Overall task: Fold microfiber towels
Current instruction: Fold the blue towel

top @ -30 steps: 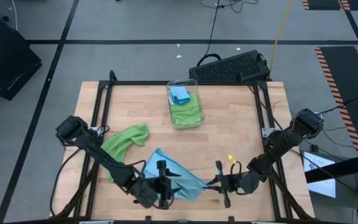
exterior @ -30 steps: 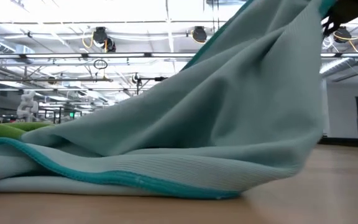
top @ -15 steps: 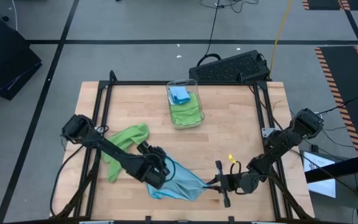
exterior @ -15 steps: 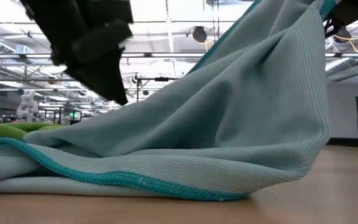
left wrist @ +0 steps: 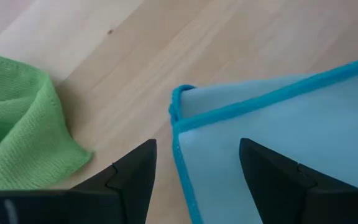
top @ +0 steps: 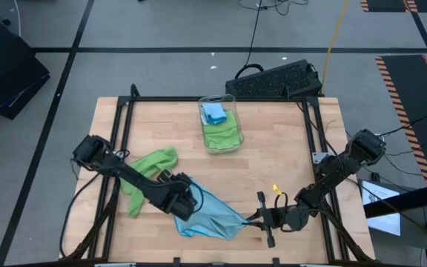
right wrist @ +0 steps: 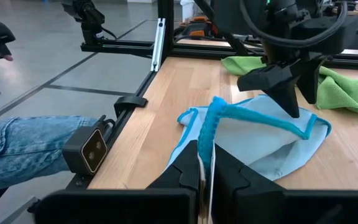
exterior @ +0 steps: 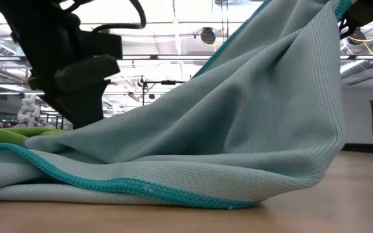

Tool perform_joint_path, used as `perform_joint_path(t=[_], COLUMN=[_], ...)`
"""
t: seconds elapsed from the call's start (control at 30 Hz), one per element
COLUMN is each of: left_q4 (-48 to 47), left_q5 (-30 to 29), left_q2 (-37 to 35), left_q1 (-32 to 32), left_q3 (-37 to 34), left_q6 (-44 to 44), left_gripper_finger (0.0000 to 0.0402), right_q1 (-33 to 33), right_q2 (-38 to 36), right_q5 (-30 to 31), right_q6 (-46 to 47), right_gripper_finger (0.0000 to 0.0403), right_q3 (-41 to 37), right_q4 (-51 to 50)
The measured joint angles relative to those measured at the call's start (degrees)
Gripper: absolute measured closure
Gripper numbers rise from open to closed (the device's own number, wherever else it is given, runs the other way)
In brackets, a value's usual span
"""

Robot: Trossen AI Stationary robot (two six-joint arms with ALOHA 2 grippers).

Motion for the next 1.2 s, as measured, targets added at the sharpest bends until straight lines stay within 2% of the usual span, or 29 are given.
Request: perform_joint_path(t=[0.4, 0.53, 0.67, 0.87, 0.9, 1.2], left_q4=[0.4, 2.9, 6.6, 8.3, 8.3, 8.2], left_q5=[3.9, 6.3, 7.4, 8.0, 8.1, 5.6], left_q2=[0.0, 0.0, 0.0, 0.0, 0.0, -1.7], left_q1=[2.1, 2.2, 2.2, 2.0, 1.9, 0.0], left_q3=[-2.9, -3.0, -3.0, -3.0, -3.0, -3.0], left_q6=[-1.9, 1.0, 5.8, 11.5, 12.0, 13.6], left_gripper_finger=[0.0170, 0.0179, 0.0237, 0.0374, 0.0387, 0.0397], right_q1=[0.0, 0.0, 0.0, 0.0, 0.0, 0.0], right_q2=[0.0, 0.0, 0.0, 0.0, 0.0, 0.0], right_q5=[0.0, 0.0, 0.0, 0.0, 0.0, 0.2], right_q6=[0.0, 0.0, 0.0, 0.0, 0.0, 0.0], right_gripper_finger=[0.0397, 0.0397, 0.0397, 0.0397, 0.0397, 0.0397], right_q3=[0.0, 0.0, 0.0, 0.0, 0.0, 0.0], right_q4=[0.0, 0.0, 0.0, 0.0, 0.0, 0.0])
